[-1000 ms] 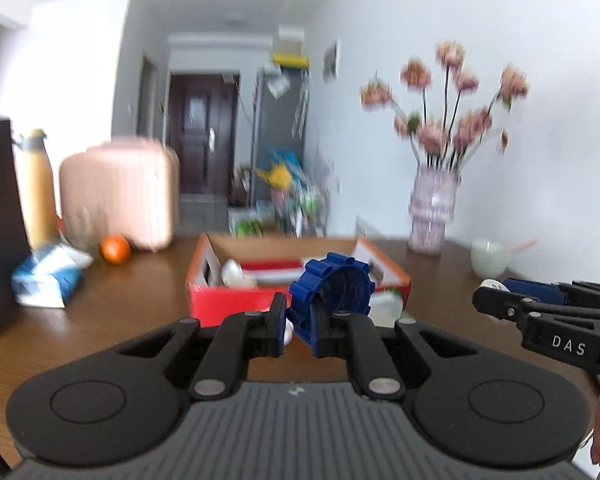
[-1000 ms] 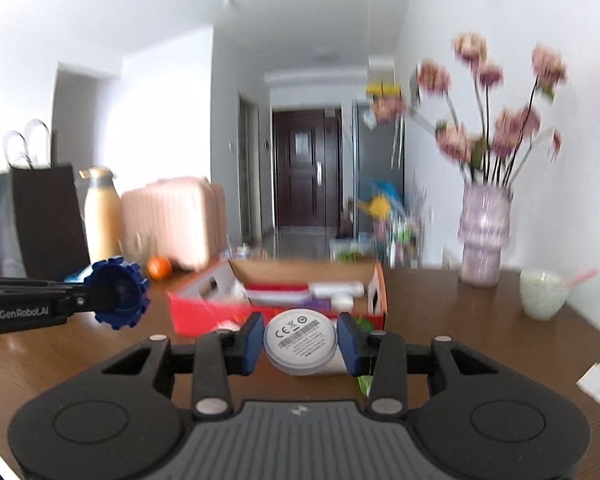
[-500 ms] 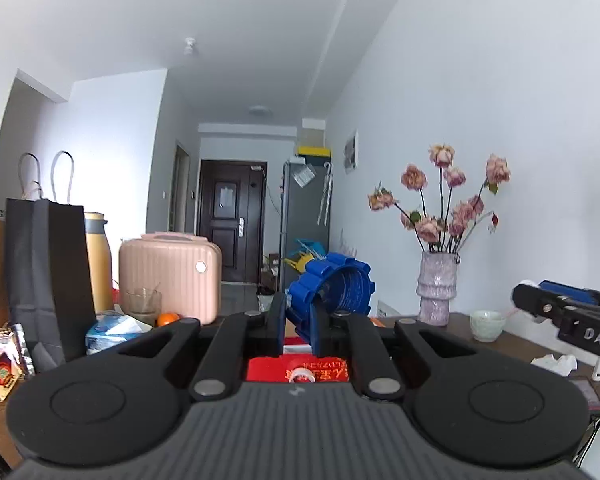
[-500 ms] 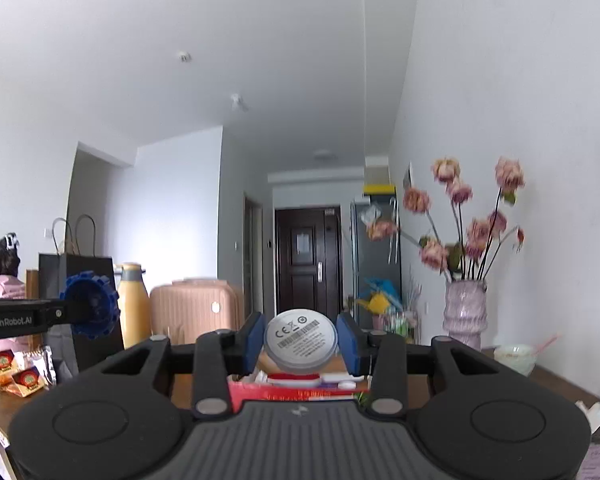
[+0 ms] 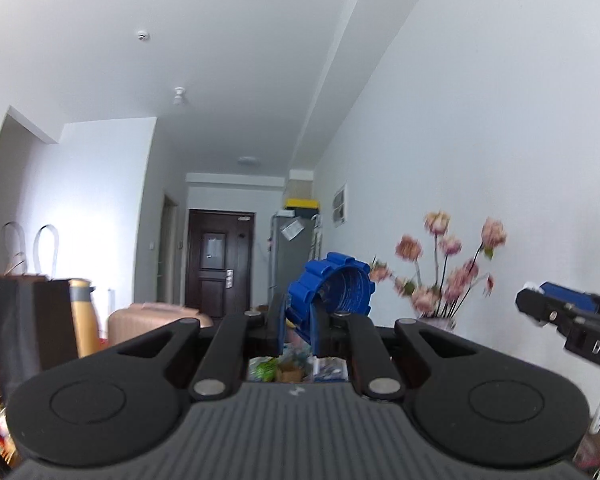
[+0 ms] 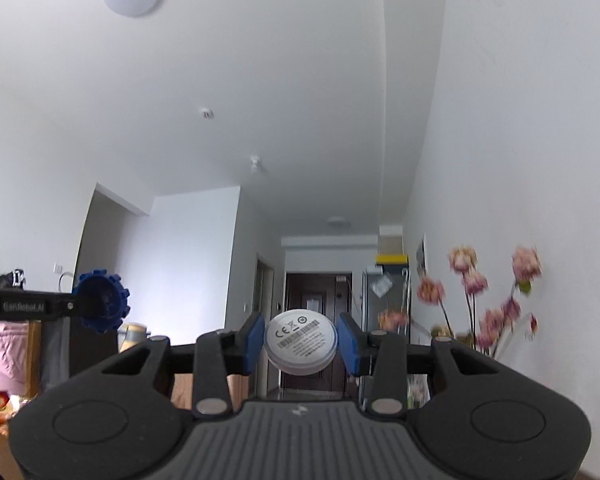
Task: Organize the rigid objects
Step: 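Lift the blue cap and white lid with both tools and carry them over the box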
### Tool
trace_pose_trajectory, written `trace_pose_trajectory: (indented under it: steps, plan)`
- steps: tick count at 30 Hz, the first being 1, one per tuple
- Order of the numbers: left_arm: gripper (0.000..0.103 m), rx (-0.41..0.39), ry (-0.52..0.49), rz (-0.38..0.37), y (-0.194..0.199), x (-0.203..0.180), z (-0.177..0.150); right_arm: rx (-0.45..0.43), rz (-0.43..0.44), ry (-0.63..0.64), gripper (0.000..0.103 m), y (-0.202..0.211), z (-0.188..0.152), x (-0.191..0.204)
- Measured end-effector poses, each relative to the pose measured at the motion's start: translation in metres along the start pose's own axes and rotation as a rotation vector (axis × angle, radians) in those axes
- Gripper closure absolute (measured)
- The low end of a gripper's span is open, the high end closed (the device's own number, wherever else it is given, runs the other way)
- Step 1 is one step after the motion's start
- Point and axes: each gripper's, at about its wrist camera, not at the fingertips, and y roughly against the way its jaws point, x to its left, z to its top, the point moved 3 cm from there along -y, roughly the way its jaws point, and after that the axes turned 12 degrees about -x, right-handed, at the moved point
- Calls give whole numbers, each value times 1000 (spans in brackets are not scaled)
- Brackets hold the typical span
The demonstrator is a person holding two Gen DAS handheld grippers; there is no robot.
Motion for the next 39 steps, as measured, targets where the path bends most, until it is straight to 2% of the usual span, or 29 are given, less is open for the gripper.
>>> trace_pose_trajectory:
  steps: [4, 5, 6, 8, 9, 11, 14, 15, 16, 22, 23, 24, 25, 26, 28, 29, 30, 36, 37, 38, 39]
  plan:
    - [91, -37, -16, 4, -44, 5, 25, -36, 13, 24, 64, -30, 14, -6]
    - [91, -40, -14, -3, -54, 7, 30, -46, 18, 28, 64, -52, 21, -13]
    - [91, -44, -14, -10, -64, 8, 35, -46, 18, 28, 64, -52, 21, -13]
    - [91, -57, -11, -19, -86, 10, 46, -48, 21, 35, 64, -74, 27, -21]
    - [91, -61, -11, -27, -97, 10, 51, -46, 22, 40, 64, -99, 35, -31]
    - [91, -71, -16, -41, -120, 10, 62, -44, 28, 40, 64, -110, 39, -35]
    - [91, -67, -46, -59, -156, 7, 75, -37, 49, 76, 64, -147, 53, -48]
    - [91, -58, -54, -65, -168, 7, 79, -10, 68, 60, 64, -173, 60, -60]
    - [91, -44, -59, -73, -181, 6, 83, -10, 68, 60, 64, -173, 60, -60]
    - [91, 76, -86, -123, -249, -3, 98, 188, 156, -23, 64, -258, 64, -90]
    - [91, 109, -86, -135, -261, -4, 99, 264, 174, -49, 64, -286, 57, -98]
    - [91, 139, -80, -143, -272, -5, 99, 264, 174, -49, 64, -286, 57, -98]
    - [91, 163, -79, -147, -282, -5, 98, 338, 192, -70, 64, -312, 47, -106]
    - [91, 190, -83, -151, -294, -7, 97, 338, 192, -70, 64, -312, 47, -106]
    - [91, 243, -86, -155, -316, -5, 94, 432, 215, -82, 64, -334, 30, -107]
    - [91, 282, -84, -159, -328, -4, 88, 533, 234, -81, 64, -357, 11, -109]
    - [91, 325, -71, -159, -339, -2, 82, 533, 234, -81, 64, -357, 11, -109]
    - [91, 546, -100, -169, -391, 9, 23, 751, 253, -56, 64, -400, -55, -114]
    - [91, 571, -118, -174, -396, 11, 14, 823, 259, -48, 64, -410, -78, -112]
    - [91, 597, -120, -180, -402, 13, 3, 823, 259, -48, 64, -410, -78, -112]
    - [91, 632, -118, -197, -407, 13, -9, 862, 264, -35, 64, -414, -90, -111]
